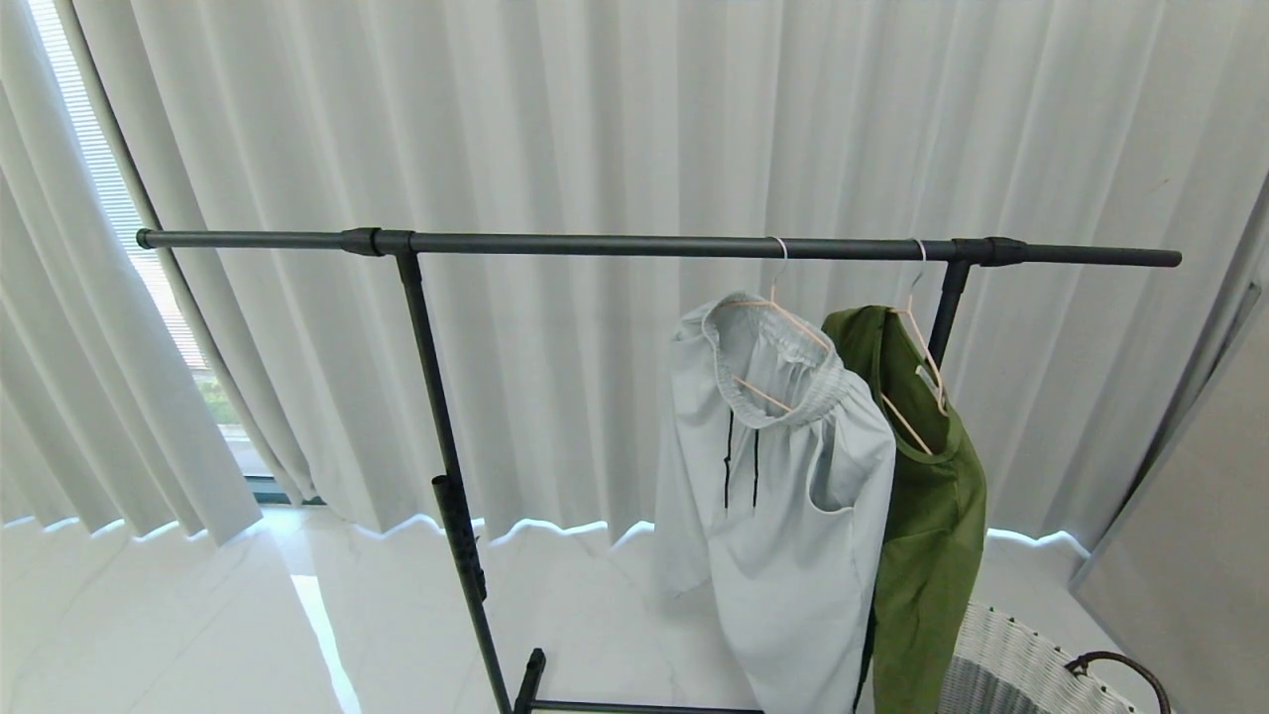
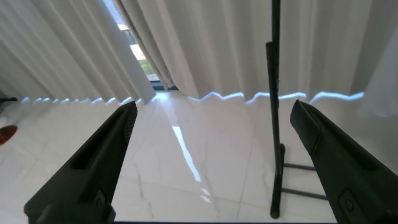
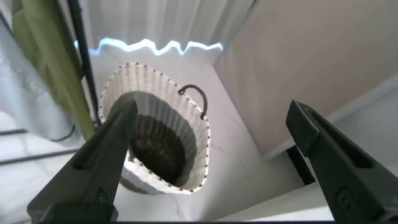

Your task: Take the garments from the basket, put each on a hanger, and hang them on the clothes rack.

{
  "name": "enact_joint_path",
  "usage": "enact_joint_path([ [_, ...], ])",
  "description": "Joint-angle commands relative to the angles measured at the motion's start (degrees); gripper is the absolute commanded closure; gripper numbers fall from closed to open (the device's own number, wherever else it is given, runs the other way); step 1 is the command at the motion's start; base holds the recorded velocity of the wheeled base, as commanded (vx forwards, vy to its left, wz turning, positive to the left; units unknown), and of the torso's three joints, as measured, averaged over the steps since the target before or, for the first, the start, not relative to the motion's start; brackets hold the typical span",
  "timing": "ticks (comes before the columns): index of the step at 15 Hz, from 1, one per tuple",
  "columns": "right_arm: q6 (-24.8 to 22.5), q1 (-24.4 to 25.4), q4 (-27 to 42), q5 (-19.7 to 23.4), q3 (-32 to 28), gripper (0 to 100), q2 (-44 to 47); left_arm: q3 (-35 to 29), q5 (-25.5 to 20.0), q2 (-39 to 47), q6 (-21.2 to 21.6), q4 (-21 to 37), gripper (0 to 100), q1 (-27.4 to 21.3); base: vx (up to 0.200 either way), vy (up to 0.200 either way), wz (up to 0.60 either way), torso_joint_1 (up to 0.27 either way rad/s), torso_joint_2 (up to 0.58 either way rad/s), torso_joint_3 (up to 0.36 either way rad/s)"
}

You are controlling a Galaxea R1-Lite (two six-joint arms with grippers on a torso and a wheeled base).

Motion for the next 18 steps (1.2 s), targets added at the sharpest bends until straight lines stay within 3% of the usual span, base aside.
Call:
enact_joint_path([
  [1, -0.06, -0.97, 0.83, 0.07, 2.21, 0, -7.26, -0.05, 0.45, -5.95, -1.17, 0.49, 0, 0.00, 0.000, 0.000, 0.00, 0.000, 0.00, 0.000],
  [5, -0.06, -0.79, 1.62, 0.07, 5.46, 0, -16.84, 0.13, 1.16, -6.04, -3.54, 0.49, 0, 0.08, 0.000, 0.000, 0.00, 0.000, 0.00, 0.000],
  [7, 0.12, -0.79, 1.62, -0.19, 5.55, 0, -17.02, 0.30, 0.98, -5.95, -4.69, 0.40, 0, 0.08, 0.000, 0.000, 0.00, 0.000, 0.00, 0.000],
  [10, 0.38, -0.79, 1.53, -0.63, 5.90, 0, -17.02, 0.30, -6.84, -6.04, -6.44, -0.04, 0, 0.08, 0.000, 0.000, 0.00, 0.000, 0.00, 0.000],
  [13, 0.29, -0.79, 1.53, -3.35, 6.69, 0, -17.02, 0.30, -23.80, -5.95, -9.43, 1.90, 0, 0.08, 0.000, 0.000, 0.00, 0.000, 0.00, 0.000],
  [16, 0.91, -0.79, 0.74, -3.62, 8.98, 0, -17.02, 0.30, -23.19, -5.95, -10.75, 2.95, 0, 0.00, 0.000, 0.000, 0.00, 0.000, 0.00, 0.000],
  [18, 3.02, -0.79, -4.62, -3.44, 12.40, 0, -17.02, 0.30, -23.19, -6.04, -10.84, 2.95, 0, 0.08, 0.000, 0.000, 0.00, 0.000, 0.00, 0.000],
])
